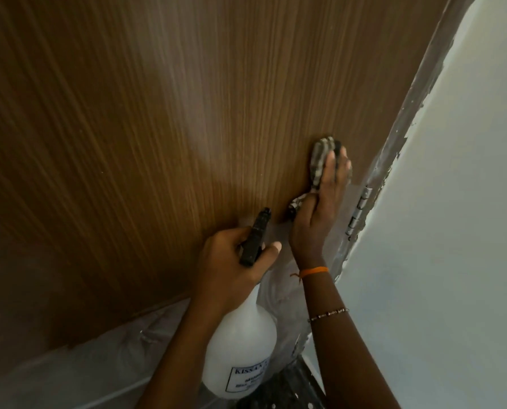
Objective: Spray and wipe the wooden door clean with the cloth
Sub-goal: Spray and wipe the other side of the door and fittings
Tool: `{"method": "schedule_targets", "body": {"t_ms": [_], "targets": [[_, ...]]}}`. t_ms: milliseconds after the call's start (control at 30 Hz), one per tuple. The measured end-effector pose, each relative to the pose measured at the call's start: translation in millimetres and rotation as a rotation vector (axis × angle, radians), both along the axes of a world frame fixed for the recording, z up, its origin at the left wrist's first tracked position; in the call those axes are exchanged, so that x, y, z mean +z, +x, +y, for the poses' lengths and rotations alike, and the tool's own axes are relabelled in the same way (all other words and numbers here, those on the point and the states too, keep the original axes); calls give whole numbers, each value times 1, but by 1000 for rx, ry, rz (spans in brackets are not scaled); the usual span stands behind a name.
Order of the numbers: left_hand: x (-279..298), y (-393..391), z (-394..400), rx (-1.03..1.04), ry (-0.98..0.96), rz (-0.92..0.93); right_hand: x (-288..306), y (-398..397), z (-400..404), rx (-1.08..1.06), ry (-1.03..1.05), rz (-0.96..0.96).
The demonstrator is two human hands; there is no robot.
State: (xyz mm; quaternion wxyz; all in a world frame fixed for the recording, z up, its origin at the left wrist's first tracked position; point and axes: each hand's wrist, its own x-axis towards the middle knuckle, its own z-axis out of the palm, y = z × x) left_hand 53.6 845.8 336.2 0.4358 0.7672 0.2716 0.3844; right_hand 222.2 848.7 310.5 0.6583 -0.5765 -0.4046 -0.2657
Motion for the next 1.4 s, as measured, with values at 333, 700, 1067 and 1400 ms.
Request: {"method": "schedule_targets", "body": {"t_ms": [333, 700, 1067, 1400], "targets": [[-13, 32, -16, 118, -48, -16, -101, -7, -12, 64, -23, 918], [-10, 56, -31, 125, -63, -51, 62, 67, -15, 58, 15, 157], [-31, 79, -44, 104, -27, -37, -134, 67, -35, -14, -426, 11], [-30, 101, -42, 89, -34, -42, 28, 126, -18, 27, -90, -306]]}}
